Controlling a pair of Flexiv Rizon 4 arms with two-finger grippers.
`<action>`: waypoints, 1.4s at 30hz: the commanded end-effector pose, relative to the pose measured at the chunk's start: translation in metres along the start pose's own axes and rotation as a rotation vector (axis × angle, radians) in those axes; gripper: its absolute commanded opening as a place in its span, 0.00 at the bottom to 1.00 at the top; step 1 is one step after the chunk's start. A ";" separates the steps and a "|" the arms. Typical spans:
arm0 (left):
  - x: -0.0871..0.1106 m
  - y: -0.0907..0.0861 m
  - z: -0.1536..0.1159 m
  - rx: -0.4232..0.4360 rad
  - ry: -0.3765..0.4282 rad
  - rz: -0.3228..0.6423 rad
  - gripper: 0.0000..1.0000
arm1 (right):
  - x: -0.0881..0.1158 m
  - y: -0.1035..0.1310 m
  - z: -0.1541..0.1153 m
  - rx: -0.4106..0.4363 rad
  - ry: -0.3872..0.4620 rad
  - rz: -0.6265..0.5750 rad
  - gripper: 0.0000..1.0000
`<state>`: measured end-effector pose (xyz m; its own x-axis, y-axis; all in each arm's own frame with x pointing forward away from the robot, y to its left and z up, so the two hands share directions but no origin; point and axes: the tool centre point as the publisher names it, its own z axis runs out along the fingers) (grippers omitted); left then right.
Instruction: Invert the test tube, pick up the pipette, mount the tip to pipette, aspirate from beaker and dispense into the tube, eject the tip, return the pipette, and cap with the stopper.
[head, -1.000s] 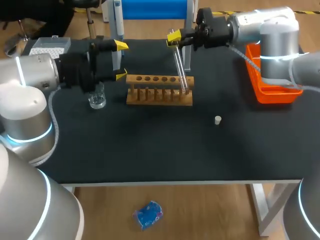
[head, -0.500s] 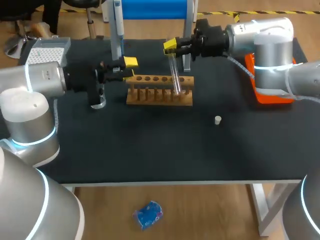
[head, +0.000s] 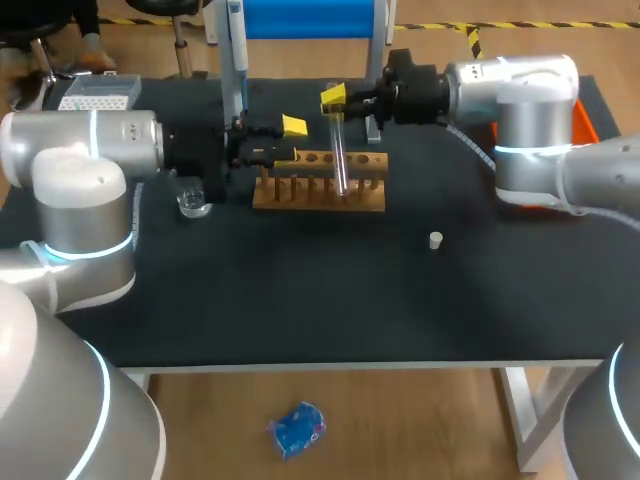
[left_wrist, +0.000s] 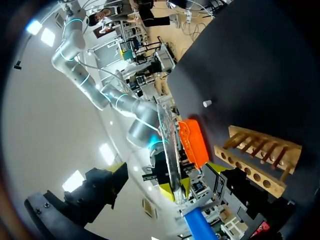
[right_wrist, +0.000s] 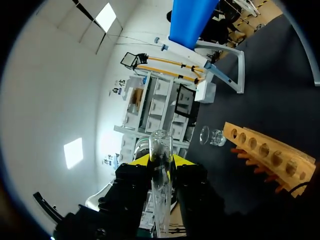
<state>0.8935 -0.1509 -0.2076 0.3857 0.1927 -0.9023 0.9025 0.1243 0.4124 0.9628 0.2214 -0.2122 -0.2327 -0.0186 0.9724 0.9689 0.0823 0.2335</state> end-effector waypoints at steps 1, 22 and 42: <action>-0.001 -0.005 0.004 -0.021 -0.001 0.004 1.00 | -0.004 0.002 0.002 0.003 0.005 0.000 0.00; 0.008 -0.011 0.045 0.017 0.011 -0.160 1.00 | -0.006 0.005 0.021 0.035 0.022 0.023 0.00; 0.017 -0.011 0.051 0.005 0.016 -0.198 0.45 | -0.011 0.007 0.027 0.035 0.032 0.028 0.00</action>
<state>0.9022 -0.1977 -0.2329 0.1940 0.1831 -0.9638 0.9642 0.1454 0.2217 0.9675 0.2487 -0.2198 -0.2012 -0.0440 0.9786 0.9721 0.1141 0.2050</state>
